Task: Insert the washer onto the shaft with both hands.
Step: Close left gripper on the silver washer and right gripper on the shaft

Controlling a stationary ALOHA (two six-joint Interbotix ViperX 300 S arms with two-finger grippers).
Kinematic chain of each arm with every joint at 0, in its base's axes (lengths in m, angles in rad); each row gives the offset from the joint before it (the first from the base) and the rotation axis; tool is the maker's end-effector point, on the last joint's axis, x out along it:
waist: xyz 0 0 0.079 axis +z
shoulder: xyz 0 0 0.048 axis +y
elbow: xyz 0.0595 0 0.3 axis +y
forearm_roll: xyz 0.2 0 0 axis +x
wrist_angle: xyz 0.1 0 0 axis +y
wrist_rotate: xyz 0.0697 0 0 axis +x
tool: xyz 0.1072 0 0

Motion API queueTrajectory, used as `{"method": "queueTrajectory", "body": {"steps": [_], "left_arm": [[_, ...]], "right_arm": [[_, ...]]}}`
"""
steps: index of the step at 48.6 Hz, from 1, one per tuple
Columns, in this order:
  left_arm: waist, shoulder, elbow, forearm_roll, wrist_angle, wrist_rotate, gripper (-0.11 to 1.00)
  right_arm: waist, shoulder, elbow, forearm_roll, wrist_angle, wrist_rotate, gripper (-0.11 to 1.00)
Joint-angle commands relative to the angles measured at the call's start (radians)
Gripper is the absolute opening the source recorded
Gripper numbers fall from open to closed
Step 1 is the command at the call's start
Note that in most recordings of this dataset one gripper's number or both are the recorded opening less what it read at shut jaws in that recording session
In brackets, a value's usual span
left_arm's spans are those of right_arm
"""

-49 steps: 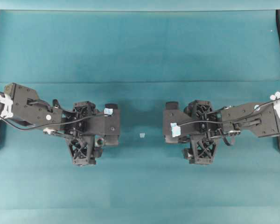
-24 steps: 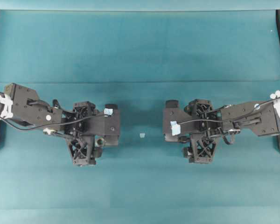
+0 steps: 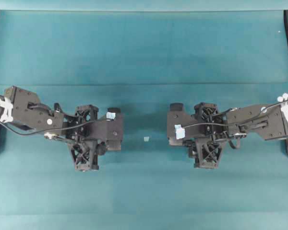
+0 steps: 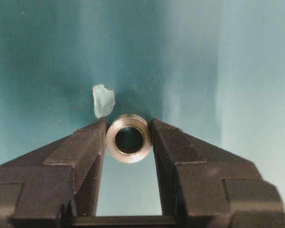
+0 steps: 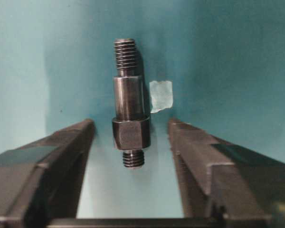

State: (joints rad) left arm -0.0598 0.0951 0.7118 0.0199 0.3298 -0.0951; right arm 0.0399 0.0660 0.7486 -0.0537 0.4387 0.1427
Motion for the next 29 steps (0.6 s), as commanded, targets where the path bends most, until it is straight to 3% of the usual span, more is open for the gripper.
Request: {"method": "queueTrajectory", "body": {"steps": [1, 19, 29], "left_arm": [[-0.005, -0.008, -0.002, -0.002, -0.003, 0.002, 0.36], [-0.008, -0.025, 0.005, -0.002, -0.002, 0.005, 0.36], [-0.008, -0.032, -0.002, -0.002, 0.0, 0.005, 0.36]], "right_arm": [[-0.018, 0.009, 0.003, -0.005, 0.009, 0.002, 0.16], [-0.02, 0.009, -0.005, -0.005, 0.008, 0.0, 0.02], [-0.02, 0.009, -0.015, -0.005, 0.008, 0.0, 0.01]]}}
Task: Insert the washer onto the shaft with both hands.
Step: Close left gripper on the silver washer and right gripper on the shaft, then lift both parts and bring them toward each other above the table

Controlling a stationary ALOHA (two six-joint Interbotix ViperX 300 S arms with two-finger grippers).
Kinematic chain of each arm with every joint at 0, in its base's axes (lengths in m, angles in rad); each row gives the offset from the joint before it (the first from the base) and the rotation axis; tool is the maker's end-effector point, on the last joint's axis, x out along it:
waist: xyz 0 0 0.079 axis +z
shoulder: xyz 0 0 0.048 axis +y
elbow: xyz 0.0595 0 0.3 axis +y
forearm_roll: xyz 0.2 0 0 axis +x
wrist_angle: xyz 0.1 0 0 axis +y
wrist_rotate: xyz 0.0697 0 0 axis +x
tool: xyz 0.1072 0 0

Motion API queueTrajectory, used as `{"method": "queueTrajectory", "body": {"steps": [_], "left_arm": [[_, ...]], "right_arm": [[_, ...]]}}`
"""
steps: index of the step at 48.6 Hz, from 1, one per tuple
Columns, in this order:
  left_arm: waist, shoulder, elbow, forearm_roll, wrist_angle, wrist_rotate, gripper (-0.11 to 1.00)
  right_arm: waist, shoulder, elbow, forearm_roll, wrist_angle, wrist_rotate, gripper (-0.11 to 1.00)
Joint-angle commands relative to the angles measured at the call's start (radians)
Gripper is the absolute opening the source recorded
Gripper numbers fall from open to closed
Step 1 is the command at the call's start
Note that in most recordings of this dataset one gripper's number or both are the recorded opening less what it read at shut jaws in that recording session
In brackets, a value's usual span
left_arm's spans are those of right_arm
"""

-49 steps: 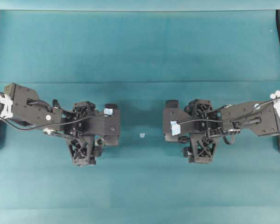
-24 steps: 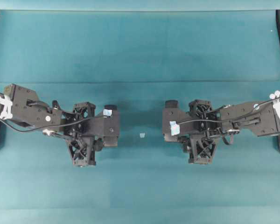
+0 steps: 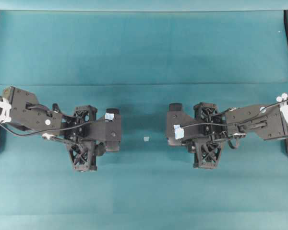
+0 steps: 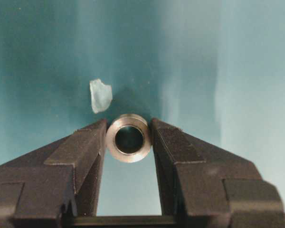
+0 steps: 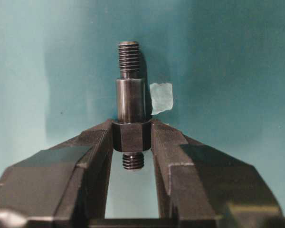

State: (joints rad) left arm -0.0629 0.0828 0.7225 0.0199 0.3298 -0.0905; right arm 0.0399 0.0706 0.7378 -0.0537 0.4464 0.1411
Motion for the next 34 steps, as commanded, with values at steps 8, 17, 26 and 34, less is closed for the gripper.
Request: {"method": "queueTrajectory", "body": {"steps": [8, 17, 26, 34], "left_arm": [[-0.005, -0.023, -0.009, -0.002, 0.002, -0.003, 0.36], [-0.005, -0.023, -0.006, -0.002, 0.002, -0.003, 0.36], [-0.005, -0.028, -0.012, -0.002, 0.003, -0.003, 0.36], [-0.005, -0.054, -0.011, -0.002, -0.003, -0.003, 0.36]], "right_arm": [[-0.02, 0.005, -0.006, -0.005, -0.003, 0.002, 0.01], [-0.02, 0.003, -0.006, -0.005, -0.005, -0.002, 0.01], [-0.02, -0.021, -0.009, -0.005, -0.021, -0.002, 0.01], [-0.02, -0.06, -0.009, -0.005, -0.054, 0.002, 0.0]]}}
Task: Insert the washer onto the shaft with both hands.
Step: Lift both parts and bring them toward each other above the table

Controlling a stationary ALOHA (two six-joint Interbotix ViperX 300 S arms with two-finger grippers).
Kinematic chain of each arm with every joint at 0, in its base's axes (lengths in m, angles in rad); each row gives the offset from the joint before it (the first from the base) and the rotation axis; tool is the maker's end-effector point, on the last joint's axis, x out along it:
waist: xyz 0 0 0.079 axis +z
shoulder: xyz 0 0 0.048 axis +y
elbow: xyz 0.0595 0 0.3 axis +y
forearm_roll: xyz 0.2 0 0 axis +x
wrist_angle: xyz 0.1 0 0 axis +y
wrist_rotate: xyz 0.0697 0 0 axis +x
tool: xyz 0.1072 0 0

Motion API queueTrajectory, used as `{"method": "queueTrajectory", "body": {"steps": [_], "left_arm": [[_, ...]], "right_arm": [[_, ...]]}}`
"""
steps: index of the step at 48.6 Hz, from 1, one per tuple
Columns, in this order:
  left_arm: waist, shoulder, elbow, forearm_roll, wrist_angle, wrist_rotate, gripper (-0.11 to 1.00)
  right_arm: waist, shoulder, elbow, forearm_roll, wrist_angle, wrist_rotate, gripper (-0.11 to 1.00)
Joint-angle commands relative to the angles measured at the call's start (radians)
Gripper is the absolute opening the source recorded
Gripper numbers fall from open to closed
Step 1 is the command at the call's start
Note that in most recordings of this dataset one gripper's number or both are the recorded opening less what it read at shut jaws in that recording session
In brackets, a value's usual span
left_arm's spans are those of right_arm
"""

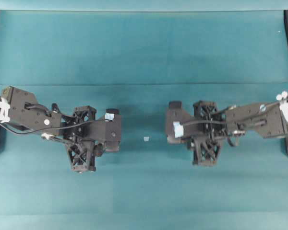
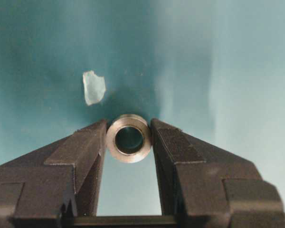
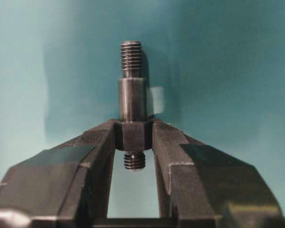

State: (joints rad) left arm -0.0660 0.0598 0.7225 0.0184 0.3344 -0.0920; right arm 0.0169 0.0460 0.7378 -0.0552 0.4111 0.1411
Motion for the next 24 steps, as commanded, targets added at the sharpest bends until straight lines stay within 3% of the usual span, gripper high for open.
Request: {"method": "queueTrajectory", "body": {"steps": [1, 11, 24], "left_arm": [[0.0, -0.035, -0.011, 0.0, -0.008, 0.0, 0.36], [0.003, -0.086, 0.011, 0.0, -0.054, 0.014, 0.36], [0.003, -0.155, 0.126, 0.002, -0.388, 0.005, 0.36]], "right_arm": [[0.003, -0.04, -0.008, -0.003, -0.023, 0.003, 0.0], [0.008, -0.077, -0.002, -0.002, -0.075, 0.008, 0.0], [0.035, -0.098, 0.037, -0.002, -0.179, 0.011, 0.0]]}}
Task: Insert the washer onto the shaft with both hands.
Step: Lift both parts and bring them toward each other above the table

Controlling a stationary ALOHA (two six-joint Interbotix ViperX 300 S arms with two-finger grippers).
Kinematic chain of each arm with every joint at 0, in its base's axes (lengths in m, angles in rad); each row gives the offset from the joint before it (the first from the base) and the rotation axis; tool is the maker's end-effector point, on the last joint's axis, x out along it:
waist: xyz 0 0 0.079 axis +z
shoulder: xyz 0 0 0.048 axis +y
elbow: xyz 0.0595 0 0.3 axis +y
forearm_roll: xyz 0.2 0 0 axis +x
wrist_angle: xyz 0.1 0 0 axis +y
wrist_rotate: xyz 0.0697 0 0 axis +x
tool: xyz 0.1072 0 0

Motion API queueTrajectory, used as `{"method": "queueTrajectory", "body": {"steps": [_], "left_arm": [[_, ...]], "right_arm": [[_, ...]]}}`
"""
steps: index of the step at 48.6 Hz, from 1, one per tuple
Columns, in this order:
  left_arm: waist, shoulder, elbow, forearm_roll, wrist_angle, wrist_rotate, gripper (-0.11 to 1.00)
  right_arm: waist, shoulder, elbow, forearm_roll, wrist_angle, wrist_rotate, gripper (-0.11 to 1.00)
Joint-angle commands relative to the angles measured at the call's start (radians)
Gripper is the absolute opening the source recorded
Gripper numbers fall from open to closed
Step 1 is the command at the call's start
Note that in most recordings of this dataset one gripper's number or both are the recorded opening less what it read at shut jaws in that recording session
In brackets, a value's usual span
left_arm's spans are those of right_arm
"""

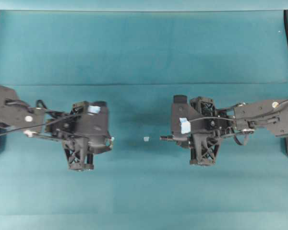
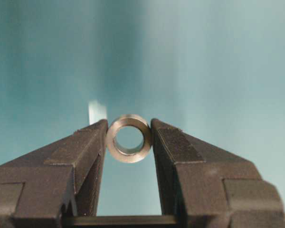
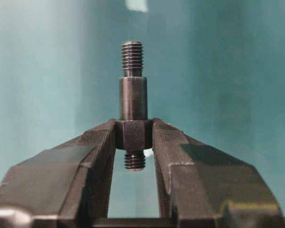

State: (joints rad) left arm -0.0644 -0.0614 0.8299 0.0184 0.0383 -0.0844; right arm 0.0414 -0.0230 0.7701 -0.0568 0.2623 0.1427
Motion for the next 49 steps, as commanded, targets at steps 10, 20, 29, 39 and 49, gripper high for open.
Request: {"method": "queueTrajectory", "body": {"steps": [10, 20, 29, 39, 49], "left_arm": [[0.008, -0.083, 0.114, 0.002, -0.313, -0.009, 0.36], [0.009, -0.094, 0.127, 0.0, -0.379, -0.026, 0.36], [0.009, -0.083, 0.106, 0.002, -0.411, -0.028, 0.36], [0.009, -0.06, 0.081, 0.0, -0.439, -0.028, 0.36], [0.008, -0.041, 0.063, 0.002, -0.454, -0.029, 0.36]], "right_arm": [[0.012, -0.064, 0.094, 0.0, -0.21, 0.011, 0.0], [0.014, -0.086, 0.189, 0.038, -0.387, 0.049, 0.0], [0.031, -0.072, 0.207, 0.043, -0.457, 0.086, 0.0], [0.043, -0.031, 0.184, 0.043, -0.503, 0.086, 0.0], [0.044, 0.009, 0.16, 0.043, -0.574, 0.086, 0.0]]}}
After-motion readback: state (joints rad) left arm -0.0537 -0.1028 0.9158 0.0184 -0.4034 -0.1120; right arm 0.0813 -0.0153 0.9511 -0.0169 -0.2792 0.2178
